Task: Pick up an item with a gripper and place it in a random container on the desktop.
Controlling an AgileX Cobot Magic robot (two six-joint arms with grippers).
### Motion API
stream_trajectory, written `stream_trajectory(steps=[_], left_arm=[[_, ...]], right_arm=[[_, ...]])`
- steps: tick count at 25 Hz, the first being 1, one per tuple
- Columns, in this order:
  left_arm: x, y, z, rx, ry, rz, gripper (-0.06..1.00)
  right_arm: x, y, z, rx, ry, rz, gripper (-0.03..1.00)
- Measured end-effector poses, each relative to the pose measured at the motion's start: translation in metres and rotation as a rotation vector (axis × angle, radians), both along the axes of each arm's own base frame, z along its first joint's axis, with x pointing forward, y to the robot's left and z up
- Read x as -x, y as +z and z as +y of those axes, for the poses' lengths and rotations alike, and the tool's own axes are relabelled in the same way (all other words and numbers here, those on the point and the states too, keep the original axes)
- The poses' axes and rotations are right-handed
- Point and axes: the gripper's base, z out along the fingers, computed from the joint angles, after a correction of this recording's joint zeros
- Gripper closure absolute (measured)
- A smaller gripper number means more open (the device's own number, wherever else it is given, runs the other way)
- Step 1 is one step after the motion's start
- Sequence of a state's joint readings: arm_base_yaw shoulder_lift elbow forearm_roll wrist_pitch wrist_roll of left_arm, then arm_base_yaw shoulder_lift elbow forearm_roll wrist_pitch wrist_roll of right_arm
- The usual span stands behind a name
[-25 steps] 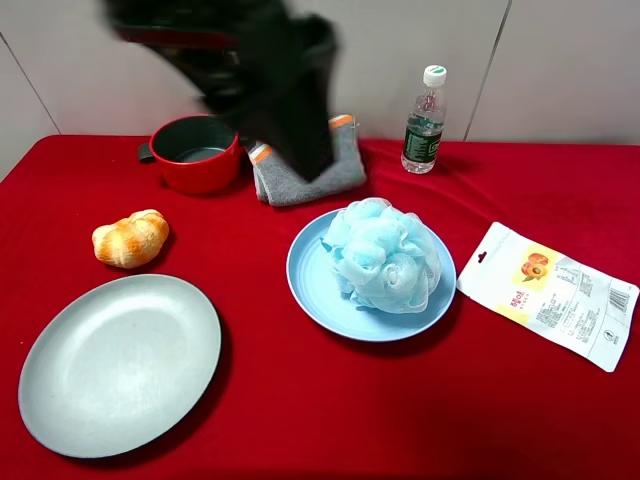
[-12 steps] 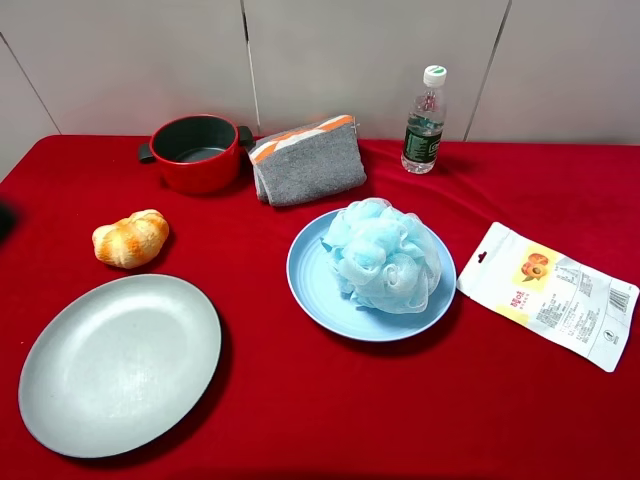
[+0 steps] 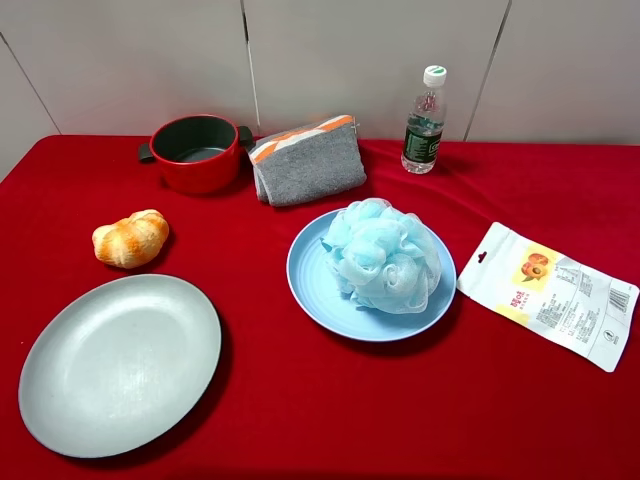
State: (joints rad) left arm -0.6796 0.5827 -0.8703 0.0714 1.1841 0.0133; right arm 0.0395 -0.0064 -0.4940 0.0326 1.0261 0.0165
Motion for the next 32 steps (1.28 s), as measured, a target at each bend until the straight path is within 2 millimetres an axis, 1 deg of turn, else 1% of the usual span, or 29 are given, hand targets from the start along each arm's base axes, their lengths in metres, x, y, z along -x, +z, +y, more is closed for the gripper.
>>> stream_trajectory(steps=[5,8,12,15,21,27,32], left_arm=[[0.001,-0.018,0.016,0.005,0.248,0.035,-0.05],[0.005,-0.025,0.025,0.012,0.383,0.031,-0.05],[0.016,-0.034,0.033,0.029,0.515,0.007,-0.05],[0.028,-0.044,0.037,0.046,0.602,-0.022,-0.05],[0.046,-0.066,0.038,0.081,0.686,-0.109,-0.05],[0.053,-0.084,0.038,0.118,0.684,-0.220,-0.05],[0.064,-0.086,0.037,0.145,0.673,-0.300,-0.05]], right_arm=[[0.000,0.000,0.000,0.000,0.000,0.000,0.28],[0.000,0.000,0.000,0.000,0.000,0.000,0.28],[0.000,0.000,0.000,0.000,0.000,0.000,0.28],[0.000,0.000,0.000,0.000,0.000,0.000,0.28],[0.000,0.000,0.000,0.000,0.000,0.000,0.28],[0.000,0.000,0.000,0.000,0.000,0.000,0.28],[0.000,0.000,0.000,0.000,0.000,0.000,0.28]])
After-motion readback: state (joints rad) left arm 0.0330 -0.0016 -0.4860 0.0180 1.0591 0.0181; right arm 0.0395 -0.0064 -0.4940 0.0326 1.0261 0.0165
